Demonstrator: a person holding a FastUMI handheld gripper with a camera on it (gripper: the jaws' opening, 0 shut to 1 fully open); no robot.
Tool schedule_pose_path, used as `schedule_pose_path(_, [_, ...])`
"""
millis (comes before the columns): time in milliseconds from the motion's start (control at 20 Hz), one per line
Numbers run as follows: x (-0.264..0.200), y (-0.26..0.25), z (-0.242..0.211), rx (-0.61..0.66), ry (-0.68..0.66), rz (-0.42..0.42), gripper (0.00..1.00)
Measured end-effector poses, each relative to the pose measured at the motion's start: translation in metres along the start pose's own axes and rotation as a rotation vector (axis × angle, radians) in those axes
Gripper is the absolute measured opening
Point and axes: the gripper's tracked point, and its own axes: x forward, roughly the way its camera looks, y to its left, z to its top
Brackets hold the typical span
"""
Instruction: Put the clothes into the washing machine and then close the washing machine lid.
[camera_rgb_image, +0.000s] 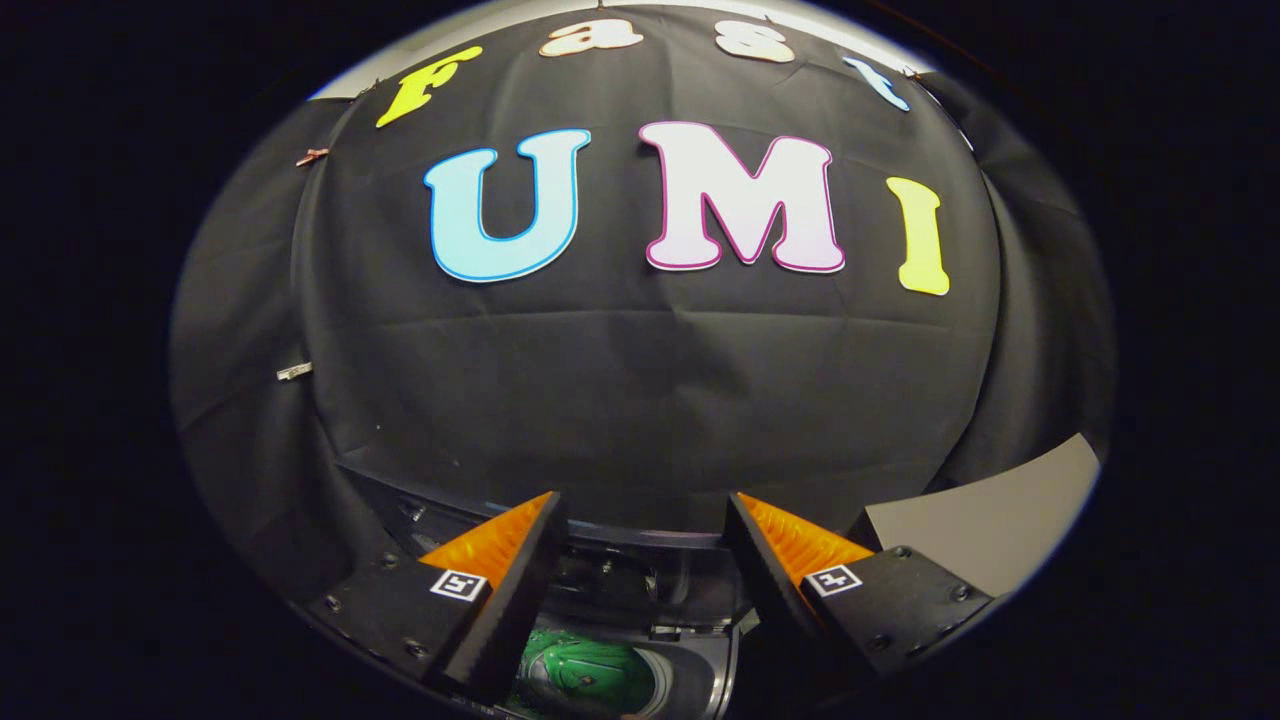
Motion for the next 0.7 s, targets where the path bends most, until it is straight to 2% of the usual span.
schedule_pose_path(50, [-0.004, 0.000, -0.003, -0.009, 0.002, -0.007, 0.99])
schedule_pose_path(150, [-0.018, 0.005, -0.009, -0.154, 0.000, -0.023, 0.99])
schedule_pose_path(200, [-0.022, 0.004, -0.007, -0.175, 0.001, -0.030, 1.00])
schedule_pose_path(400, [-0.020, 0.004, -0.014, -0.069, 0.016, -0.013, 0.99])
schedule_pose_path(700, [-0.022, 0.007, -0.017, -0.007, 0.068, 0.039, 0.99])
